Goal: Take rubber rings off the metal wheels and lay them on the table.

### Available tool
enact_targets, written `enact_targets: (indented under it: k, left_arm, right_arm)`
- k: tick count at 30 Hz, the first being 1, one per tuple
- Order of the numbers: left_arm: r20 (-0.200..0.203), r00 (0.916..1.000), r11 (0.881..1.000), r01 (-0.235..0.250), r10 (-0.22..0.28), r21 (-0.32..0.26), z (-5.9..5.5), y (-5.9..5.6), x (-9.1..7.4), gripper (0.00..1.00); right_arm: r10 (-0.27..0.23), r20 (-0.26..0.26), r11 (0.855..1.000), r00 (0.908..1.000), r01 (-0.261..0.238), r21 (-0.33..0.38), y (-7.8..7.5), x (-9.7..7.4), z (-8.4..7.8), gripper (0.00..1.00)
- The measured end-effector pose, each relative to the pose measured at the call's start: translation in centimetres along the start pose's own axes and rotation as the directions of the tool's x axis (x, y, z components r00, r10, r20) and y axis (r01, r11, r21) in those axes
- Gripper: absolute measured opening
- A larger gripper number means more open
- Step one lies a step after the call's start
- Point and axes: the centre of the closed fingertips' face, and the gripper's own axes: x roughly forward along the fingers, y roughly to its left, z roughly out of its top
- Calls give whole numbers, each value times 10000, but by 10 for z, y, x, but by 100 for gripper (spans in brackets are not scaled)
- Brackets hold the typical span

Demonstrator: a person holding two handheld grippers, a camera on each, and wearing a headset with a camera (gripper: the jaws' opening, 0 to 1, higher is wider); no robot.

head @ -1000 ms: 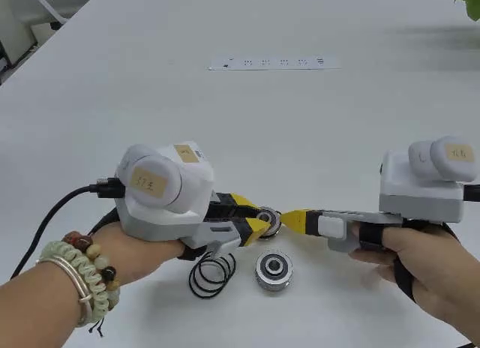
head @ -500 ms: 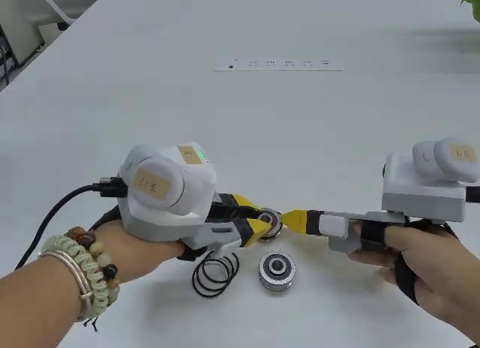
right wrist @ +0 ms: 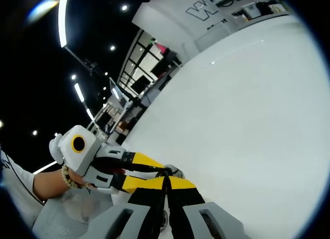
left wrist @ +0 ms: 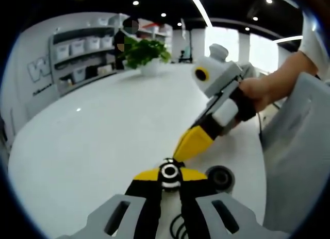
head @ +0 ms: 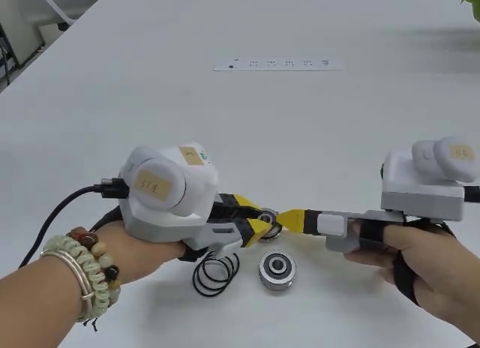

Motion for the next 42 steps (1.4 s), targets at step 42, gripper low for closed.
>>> enact_targets:
  k: [42]
  left_arm:
    - [332, 9994, 9999, 111, -112, 30, 0, -1, -1, 14]
  right_arm:
    - [1356, 280, 9900, 9904, -1365, 343, 22, 2, 0, 0]
